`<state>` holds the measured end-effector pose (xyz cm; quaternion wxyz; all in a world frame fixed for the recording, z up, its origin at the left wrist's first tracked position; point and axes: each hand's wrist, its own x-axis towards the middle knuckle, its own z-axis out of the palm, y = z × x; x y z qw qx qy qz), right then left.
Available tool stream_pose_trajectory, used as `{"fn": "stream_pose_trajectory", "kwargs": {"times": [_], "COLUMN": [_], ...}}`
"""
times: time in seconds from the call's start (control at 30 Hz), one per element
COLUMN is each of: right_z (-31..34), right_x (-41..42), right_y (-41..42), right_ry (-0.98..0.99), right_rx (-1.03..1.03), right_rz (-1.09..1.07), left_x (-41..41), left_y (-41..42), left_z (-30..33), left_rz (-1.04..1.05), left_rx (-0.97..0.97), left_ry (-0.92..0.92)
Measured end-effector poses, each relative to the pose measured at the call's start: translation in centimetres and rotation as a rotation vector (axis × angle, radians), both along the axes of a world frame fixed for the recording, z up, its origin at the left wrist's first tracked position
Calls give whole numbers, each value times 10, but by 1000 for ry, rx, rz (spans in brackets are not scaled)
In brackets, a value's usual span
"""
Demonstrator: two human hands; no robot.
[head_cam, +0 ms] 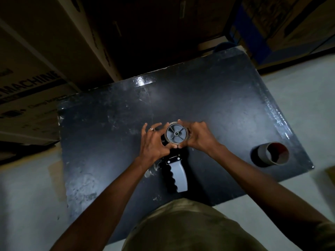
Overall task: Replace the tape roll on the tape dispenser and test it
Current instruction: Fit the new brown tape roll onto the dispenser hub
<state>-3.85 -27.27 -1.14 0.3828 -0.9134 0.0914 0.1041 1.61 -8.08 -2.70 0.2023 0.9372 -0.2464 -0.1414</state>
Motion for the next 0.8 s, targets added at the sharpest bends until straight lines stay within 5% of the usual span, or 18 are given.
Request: {"fn": "stream_pose_trajectory", "kwargs": {"times": [0.17, 0.8], "right_z": [-3, -13], "right_x": [0, 3], "right_y": [0, 0], "right_ry": [-6, 28], "right_rx": [12, -29], "right_rz": [-9, -23], "left_x": [0, 5], "left_y": [0, 4], "left_z": [6, -3], "left_rz": [60, -8], "left_rx": [-37, 32], "left_ry": [107, -3]}}
